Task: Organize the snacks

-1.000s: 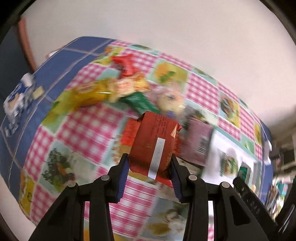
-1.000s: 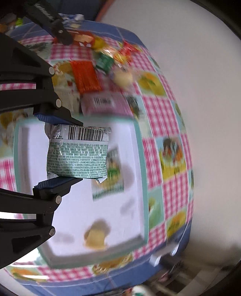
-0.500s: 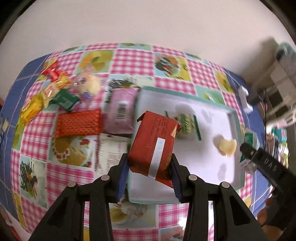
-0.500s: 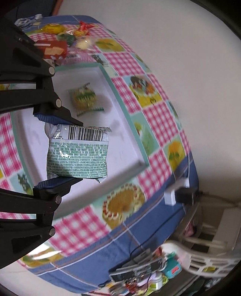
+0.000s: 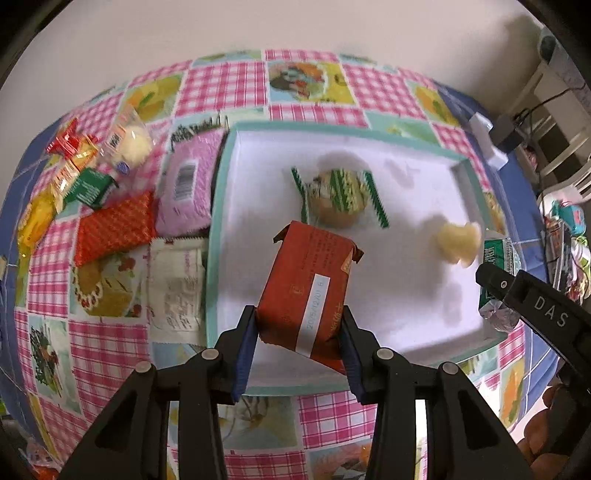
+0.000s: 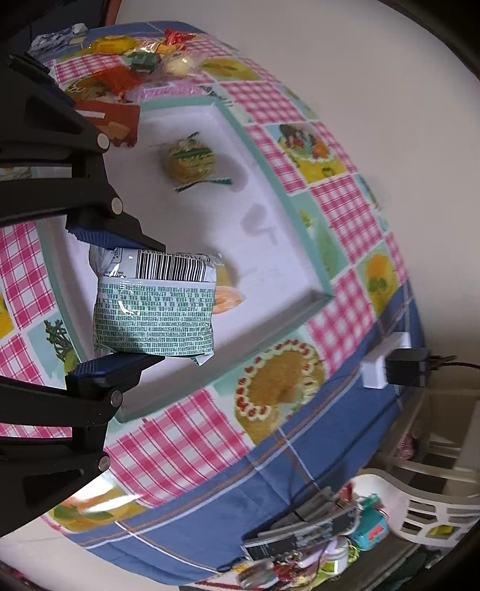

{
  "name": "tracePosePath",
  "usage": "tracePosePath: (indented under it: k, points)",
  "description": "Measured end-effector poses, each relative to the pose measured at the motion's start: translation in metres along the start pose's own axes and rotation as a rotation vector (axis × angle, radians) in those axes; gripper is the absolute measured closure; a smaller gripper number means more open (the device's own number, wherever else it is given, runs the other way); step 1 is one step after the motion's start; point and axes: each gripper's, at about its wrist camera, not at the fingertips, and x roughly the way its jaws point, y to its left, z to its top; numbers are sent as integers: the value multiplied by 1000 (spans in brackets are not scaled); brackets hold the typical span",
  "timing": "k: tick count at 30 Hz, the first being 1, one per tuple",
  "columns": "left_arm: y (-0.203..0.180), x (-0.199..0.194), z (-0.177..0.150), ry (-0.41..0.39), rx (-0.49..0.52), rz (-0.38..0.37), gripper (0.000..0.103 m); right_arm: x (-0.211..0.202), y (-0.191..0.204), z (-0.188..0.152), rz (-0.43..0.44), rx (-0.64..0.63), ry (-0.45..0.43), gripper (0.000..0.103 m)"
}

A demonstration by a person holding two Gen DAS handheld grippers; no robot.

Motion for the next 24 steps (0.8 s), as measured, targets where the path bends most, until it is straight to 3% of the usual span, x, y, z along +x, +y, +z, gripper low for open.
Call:
tracePosePath:
  k: [13, 24]
  points:
    - [-7, 33, -9, 82, 20, 35, 59, 43, 6, -15, -34, -23, 118, 51]
    - [-13, 43, -9, 97, 20, 44, 57, 52, 8, -15, -55, -36, 138, 51]
